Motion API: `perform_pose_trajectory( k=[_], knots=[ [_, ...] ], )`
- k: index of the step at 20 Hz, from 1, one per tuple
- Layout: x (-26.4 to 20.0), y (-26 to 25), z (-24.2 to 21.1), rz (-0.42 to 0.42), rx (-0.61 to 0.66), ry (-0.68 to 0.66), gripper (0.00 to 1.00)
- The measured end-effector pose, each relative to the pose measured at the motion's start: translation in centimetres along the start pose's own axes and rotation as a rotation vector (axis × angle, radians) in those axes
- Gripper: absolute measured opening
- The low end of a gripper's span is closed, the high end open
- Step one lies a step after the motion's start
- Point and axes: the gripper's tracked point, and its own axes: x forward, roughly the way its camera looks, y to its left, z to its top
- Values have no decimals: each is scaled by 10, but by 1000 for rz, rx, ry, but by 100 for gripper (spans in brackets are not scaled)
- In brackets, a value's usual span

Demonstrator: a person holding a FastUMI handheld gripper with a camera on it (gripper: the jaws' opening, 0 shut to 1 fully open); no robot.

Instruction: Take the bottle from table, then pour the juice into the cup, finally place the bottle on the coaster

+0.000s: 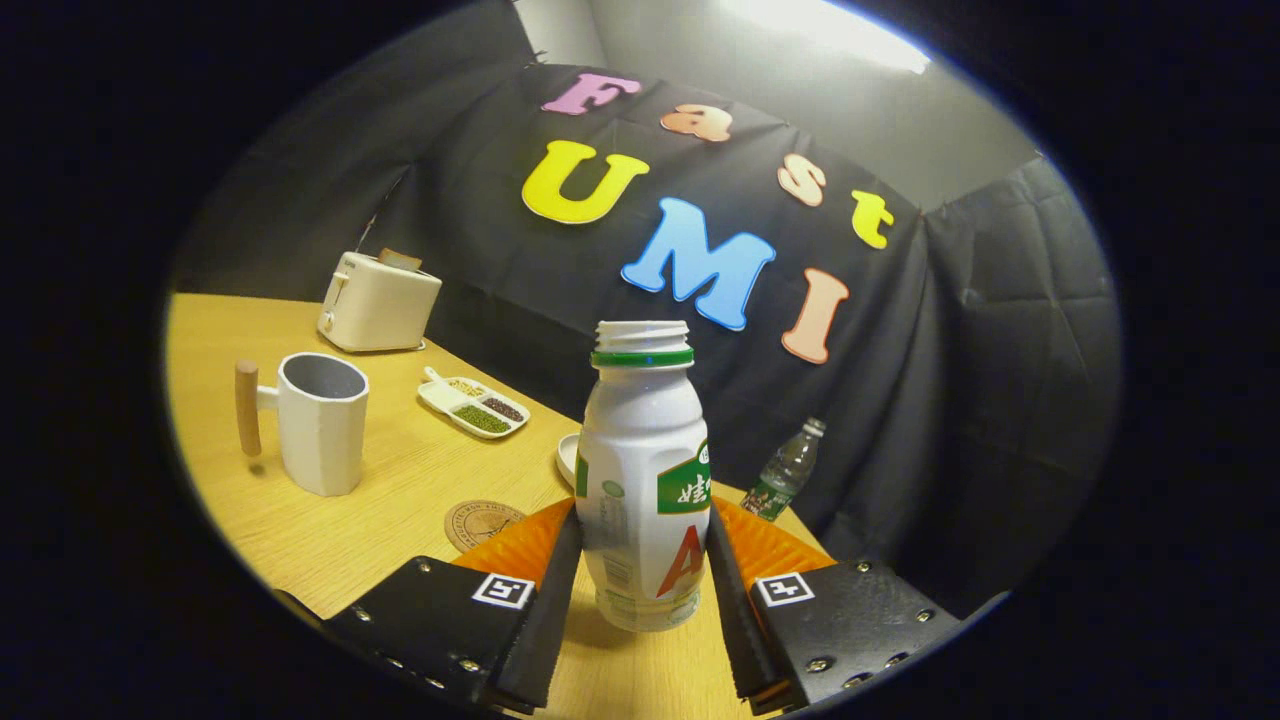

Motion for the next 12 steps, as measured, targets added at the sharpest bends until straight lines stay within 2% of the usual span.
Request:
perform_pose_trajectory(
  k=[12],
  knots=[
    [11, 36, 55, -27, -349, -98, 66]
  ],
)
